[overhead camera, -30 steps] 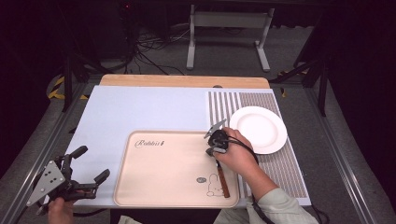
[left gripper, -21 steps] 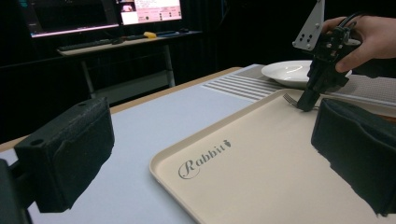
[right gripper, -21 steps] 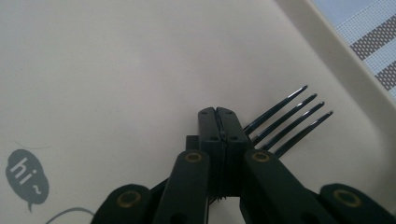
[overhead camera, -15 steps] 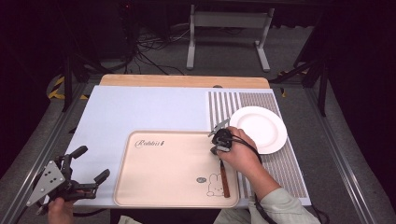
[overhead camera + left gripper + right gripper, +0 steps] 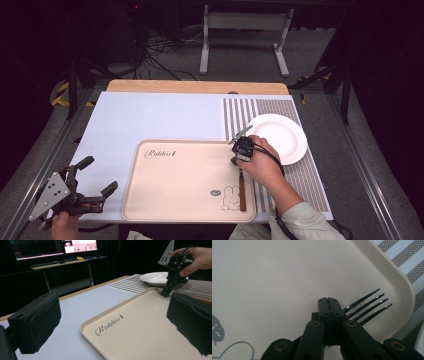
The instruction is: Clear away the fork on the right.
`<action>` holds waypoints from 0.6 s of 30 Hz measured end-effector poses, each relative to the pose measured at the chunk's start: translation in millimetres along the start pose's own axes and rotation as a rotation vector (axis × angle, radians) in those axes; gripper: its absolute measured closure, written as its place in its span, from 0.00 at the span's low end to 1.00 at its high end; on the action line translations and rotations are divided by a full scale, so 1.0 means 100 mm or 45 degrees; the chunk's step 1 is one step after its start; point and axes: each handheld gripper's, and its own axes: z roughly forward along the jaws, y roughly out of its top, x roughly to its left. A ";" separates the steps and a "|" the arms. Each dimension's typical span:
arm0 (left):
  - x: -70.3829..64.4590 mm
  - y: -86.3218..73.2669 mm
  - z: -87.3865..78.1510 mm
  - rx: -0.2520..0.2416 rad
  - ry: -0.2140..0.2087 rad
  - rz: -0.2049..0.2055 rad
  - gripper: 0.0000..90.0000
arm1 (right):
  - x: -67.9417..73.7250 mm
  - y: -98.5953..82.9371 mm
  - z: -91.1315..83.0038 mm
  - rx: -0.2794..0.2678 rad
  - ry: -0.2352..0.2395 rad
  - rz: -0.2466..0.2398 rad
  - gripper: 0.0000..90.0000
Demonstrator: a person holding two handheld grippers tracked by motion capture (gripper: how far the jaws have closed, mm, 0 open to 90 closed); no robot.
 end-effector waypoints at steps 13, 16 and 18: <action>0.00 0.00 0.00 0.004 -0.002 -0.001 0.00 | -0.01 -0.04 -0.19 -0.172 0.024 -0.015 0.83; 0.00 -0.01 0.00 0.004 -0.002 -0.005 0.00 | -0.02 -0.06 -0.30 -0.228 0.009 -0.041 0.76; 0.00 -0.01 0.00 0.006 0.001 -0.007 0.00 | -0.03 -0.11 -0.41 -0.301 0.015 -0.052 0.64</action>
